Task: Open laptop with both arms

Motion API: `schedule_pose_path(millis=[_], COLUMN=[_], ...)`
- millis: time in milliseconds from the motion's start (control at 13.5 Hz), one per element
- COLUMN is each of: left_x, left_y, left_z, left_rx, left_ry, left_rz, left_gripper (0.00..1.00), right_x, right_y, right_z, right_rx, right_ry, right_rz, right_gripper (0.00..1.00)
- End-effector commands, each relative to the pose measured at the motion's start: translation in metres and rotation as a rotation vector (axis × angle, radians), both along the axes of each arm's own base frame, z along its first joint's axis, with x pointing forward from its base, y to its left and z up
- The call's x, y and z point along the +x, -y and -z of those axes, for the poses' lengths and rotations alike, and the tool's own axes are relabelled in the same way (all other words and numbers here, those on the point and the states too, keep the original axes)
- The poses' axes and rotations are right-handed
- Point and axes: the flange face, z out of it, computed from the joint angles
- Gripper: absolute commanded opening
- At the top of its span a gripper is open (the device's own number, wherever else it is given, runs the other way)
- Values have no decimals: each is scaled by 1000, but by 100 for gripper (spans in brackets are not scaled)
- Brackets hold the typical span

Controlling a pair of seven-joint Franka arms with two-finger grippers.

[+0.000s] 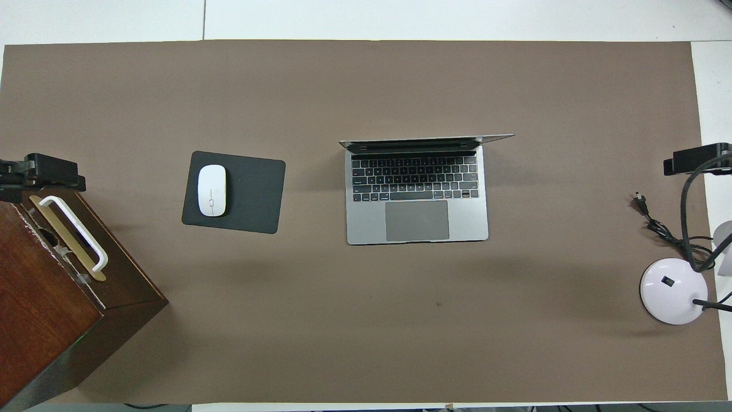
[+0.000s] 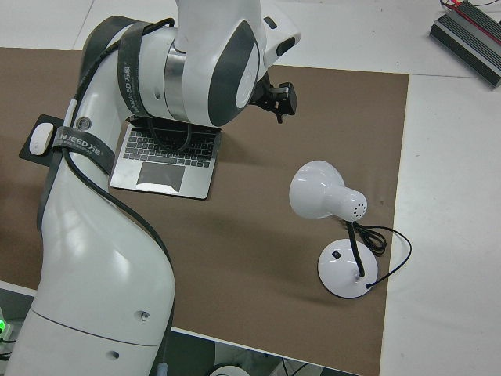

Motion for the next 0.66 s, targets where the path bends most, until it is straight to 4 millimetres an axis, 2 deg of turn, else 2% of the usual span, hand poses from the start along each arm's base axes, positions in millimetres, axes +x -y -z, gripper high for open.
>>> schedule_pose_path(millis=[0,591], left_x=[1,3], left_y=[1,3], left_z=[-6,-7], left_rx=[-3,8], left_ry=[4,6], left_rz=[-2,6], left_gripper=[100,100], right_x=[-11,-11], right_y=[1,0], right_z=[-1,0], right_rx=[-14,-15], right_ry=[-2,-2], right_rz=[19,17], right_gripper=[100,100])
